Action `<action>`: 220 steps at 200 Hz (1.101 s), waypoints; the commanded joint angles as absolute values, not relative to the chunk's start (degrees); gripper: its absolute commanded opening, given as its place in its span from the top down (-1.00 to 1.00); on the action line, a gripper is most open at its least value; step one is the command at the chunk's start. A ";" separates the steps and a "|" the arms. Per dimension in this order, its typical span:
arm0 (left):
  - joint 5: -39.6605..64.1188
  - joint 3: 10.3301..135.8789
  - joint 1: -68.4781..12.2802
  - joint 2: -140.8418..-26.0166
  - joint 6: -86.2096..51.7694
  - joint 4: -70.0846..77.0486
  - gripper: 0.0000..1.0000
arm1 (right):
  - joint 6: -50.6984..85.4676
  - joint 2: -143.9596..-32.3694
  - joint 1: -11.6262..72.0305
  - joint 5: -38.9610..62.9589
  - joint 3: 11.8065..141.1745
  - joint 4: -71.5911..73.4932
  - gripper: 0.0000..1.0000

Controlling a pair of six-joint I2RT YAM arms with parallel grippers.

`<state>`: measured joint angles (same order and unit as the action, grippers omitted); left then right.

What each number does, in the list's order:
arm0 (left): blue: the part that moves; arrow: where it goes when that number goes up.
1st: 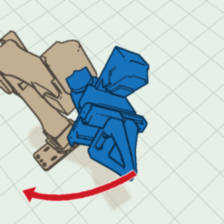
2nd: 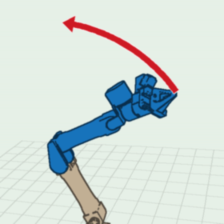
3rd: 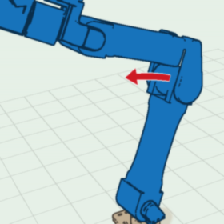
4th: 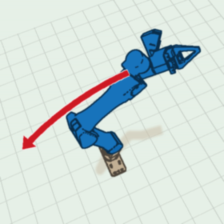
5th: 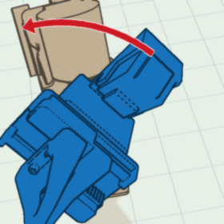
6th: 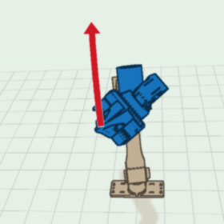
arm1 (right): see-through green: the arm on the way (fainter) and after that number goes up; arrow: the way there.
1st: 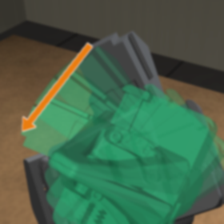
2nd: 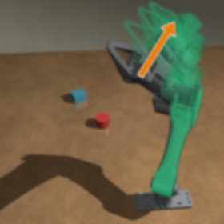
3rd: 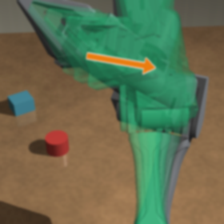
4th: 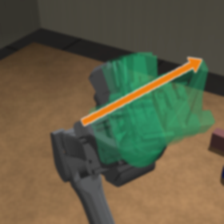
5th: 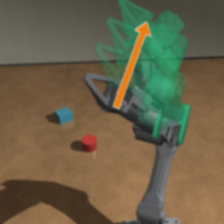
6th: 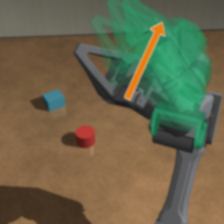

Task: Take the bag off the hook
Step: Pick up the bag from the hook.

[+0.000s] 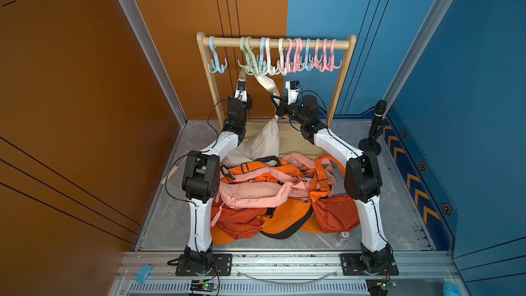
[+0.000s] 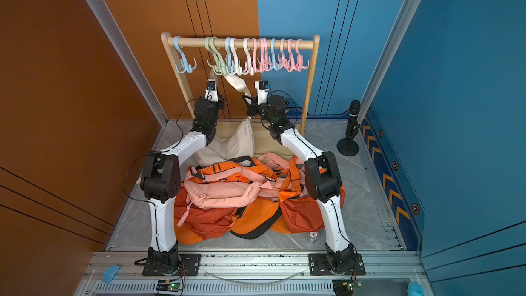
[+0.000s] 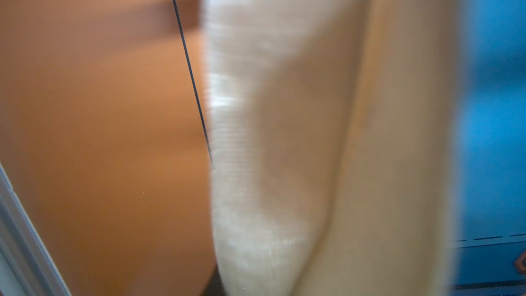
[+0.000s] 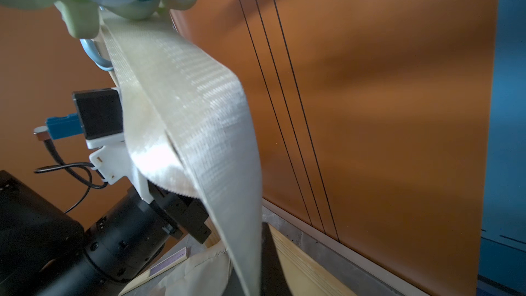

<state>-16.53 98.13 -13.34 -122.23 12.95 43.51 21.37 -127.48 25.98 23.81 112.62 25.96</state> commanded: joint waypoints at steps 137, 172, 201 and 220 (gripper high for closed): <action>-5.55 88.47 -12.57 -104.30 6.81 46.90 1.00 | 16.03 -116.90 29.71 21.62 112.06 18.29 1.00; -5.10 92.26 -12.70 -101.25 6.43 42.19 1.00 | 17.03 -116.55 29.79 22.19 112.43 18.39 1.00; -4.73 95.27 -12.83 -99.49 7.23 38.71 1.00 | 18.00 -115.70 30.14 22.75 111.77 19.06 1.00; -5.43 96.44 -12.62 -98.51 7.98 37.00 1.00 | 18.21 -114.78 30.54 23.11 110.77 19.64 1.00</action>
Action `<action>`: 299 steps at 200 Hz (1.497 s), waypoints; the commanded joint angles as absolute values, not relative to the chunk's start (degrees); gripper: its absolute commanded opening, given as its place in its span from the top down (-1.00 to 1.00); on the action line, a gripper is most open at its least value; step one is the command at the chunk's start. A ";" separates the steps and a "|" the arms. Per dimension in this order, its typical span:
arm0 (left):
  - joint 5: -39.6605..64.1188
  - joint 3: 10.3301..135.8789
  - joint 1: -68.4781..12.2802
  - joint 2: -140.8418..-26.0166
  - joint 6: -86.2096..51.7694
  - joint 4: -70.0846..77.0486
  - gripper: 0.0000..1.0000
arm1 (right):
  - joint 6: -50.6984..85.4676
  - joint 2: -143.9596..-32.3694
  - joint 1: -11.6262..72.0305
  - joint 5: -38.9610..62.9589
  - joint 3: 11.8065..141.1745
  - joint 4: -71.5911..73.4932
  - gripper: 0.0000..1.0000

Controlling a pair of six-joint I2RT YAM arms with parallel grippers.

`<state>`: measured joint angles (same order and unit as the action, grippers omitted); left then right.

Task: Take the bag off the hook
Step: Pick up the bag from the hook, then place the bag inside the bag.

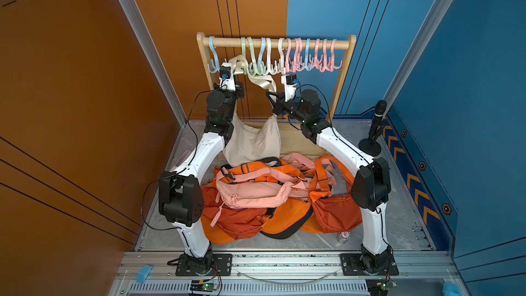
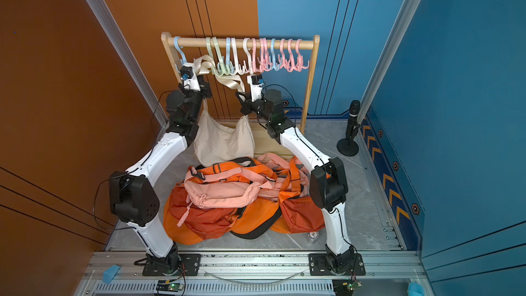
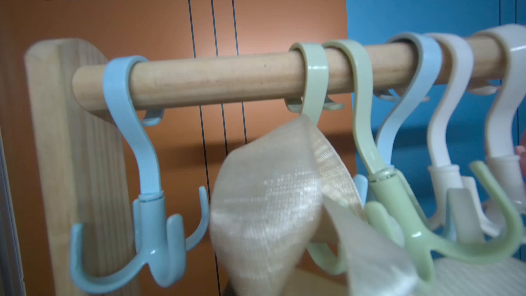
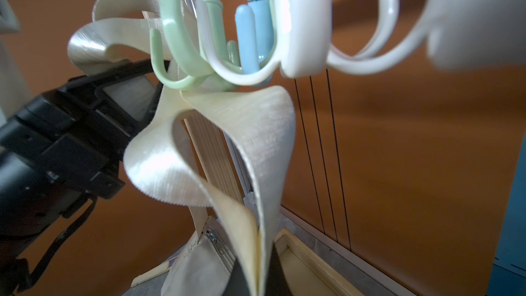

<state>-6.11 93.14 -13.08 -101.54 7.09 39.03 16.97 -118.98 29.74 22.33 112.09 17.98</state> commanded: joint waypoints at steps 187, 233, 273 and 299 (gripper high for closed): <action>0.17 115.83 -7.56 -106.48 6.30 27.06 1.00 | 22.06 -111.50 29.15 22.44 109.27 19.09 1.00; 0.13 113.00 -6.52 -101.91 5.89 27.16 1.00 | 21.53 -109.35 28.56 23.09 109.39 19.08 1.00; 0.79 104.10 -8.55 -91.18 10.80 27.16 1.00 | 20.42 -102.44 29.32 22.92 105.46 20.04 1.00; 1.14 98.29 -9.41 -83.97 10.91 27.16 1.00 | 18.48 -96.15 30.18 22.13 103.27 18.61 1.00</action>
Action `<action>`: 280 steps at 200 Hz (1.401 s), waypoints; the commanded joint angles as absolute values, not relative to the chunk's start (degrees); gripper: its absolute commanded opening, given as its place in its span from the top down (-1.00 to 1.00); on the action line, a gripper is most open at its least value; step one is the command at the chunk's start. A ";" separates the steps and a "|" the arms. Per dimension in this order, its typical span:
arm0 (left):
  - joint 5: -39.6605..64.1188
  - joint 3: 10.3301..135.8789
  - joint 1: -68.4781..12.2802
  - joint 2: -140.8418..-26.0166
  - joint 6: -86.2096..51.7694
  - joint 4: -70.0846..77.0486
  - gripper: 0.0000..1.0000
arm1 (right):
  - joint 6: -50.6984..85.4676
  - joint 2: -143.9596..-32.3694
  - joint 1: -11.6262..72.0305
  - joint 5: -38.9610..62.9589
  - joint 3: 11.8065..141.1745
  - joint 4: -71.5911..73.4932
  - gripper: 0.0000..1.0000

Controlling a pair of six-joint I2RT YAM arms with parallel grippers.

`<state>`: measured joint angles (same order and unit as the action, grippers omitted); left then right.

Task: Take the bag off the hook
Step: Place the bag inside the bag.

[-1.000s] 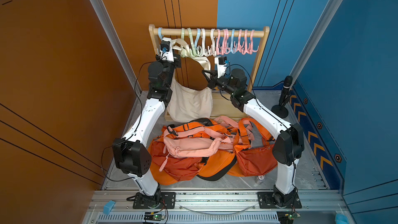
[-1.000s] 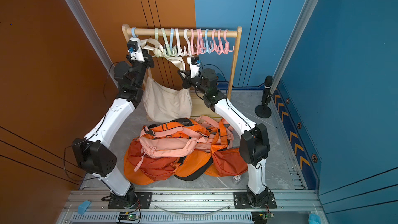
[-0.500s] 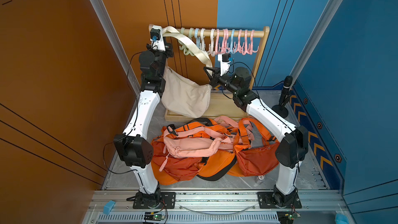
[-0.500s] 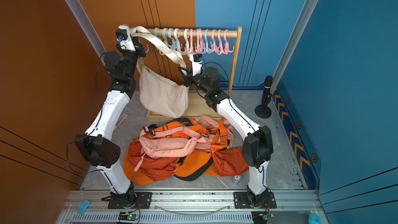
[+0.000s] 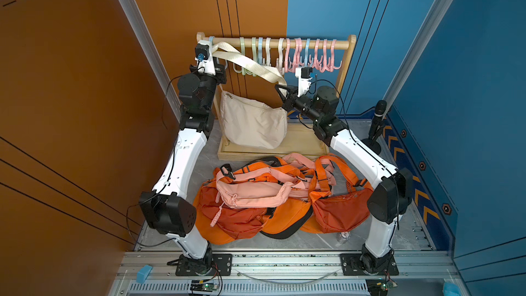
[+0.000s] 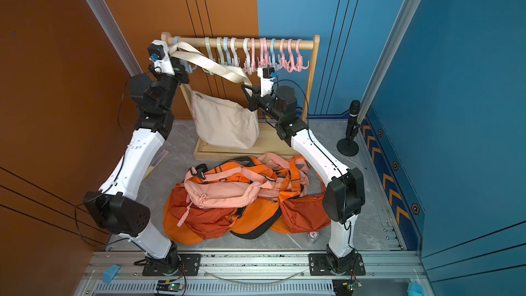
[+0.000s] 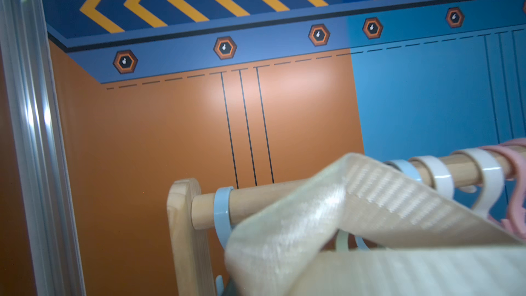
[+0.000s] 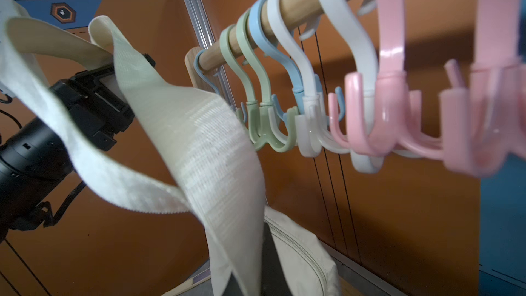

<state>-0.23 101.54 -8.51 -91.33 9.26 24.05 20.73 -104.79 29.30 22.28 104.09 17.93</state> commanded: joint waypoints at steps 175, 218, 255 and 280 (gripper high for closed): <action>3.39 70.11 -47.66 -52.26 22.13 22.07 1.00 | 0.00 -36.31 43.99 -1.56 67.68 -8.79 1.00; -2.58 76.57 -57.64 -52.83 27.58 13.74 1.00 | -0.84 -34.27 43.99 -4.48 74.09 -17.22 1.00; -7.10 73.99 -65.45 -50.67 31.47 13.46 1.00 | -0.05 -32.93 43.99 -7.53 75.78 -23.93 1.00; -11.09 70.92 -68.22 -49.34 30.72 12.59 1.00 | 0.33 -29.78 43.98 -12.14 69.19 -24.97 1.00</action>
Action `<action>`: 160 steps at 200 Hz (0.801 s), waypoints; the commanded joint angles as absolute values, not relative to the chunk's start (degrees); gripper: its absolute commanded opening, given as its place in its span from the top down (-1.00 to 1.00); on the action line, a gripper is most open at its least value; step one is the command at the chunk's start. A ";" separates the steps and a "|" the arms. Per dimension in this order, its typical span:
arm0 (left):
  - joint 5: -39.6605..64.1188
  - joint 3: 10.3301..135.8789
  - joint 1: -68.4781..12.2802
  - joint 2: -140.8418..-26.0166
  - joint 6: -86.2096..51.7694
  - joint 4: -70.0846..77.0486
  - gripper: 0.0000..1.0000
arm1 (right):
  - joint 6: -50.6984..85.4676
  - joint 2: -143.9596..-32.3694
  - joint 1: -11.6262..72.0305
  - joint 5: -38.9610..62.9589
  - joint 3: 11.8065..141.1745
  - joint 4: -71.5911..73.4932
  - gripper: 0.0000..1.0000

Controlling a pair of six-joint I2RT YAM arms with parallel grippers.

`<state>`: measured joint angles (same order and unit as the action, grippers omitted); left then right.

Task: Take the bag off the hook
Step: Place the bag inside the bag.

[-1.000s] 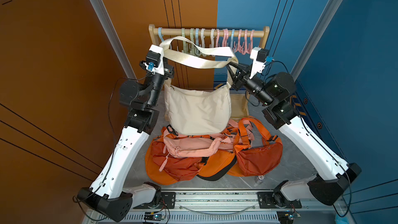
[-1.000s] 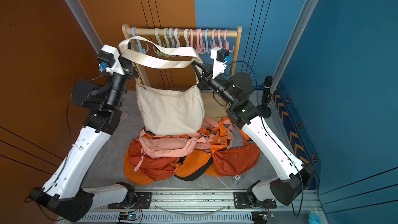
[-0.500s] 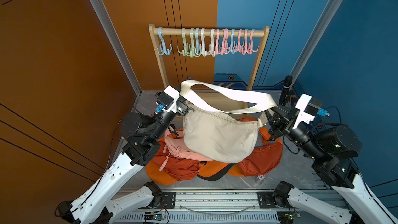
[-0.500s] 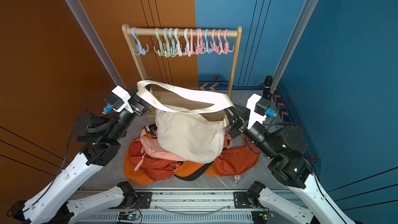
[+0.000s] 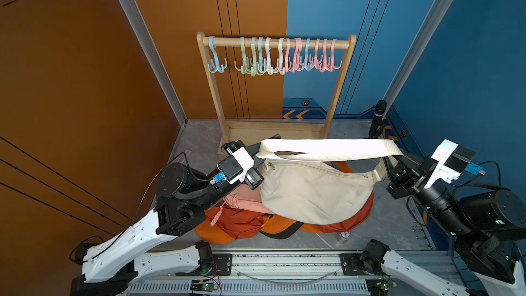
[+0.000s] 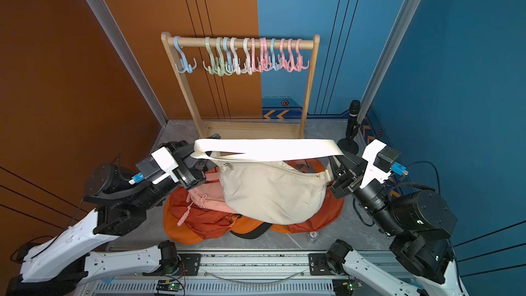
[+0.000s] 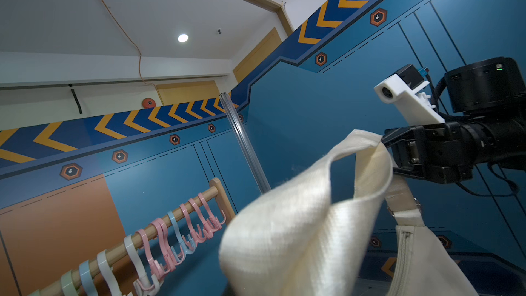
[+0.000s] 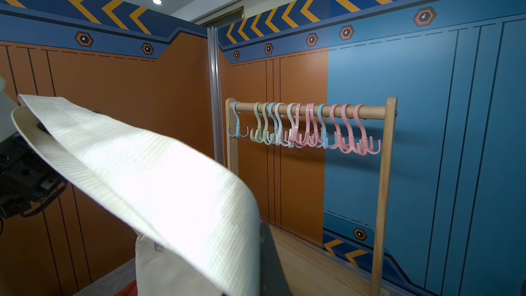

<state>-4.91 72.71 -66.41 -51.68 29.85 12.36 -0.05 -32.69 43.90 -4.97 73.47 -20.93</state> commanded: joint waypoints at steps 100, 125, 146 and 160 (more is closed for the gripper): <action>-7.89 63.27 -43.69 -63.64 5.20 13.32 1.00 | 11.52 -47.89 27.64 -11.58 53.87 -14.65 1.00; -5.60 62.19 -39.70 -68.78 1.74 17.41 1.00 | 16.15 -51.94 19.79 -5.86 50.53 -8.19 1.00; -4.48 62.22 -37.25 -73.66 -1.02 20.90 1.00 | 18.44 -56.84 16.12 -3.22 49.87 -5.26 1.00; -4.48 63.01 -36.37 -77.31 -1.56 22.26 1.00 | 19.77 -60.00 14.65 -2.20 49.13 -2.67 1.00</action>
<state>-5.96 62.26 -38.26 -73.93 2.79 15.38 14.46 -55.99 17.37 -5.69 50.70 -9.54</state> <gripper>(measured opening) 0.051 0.048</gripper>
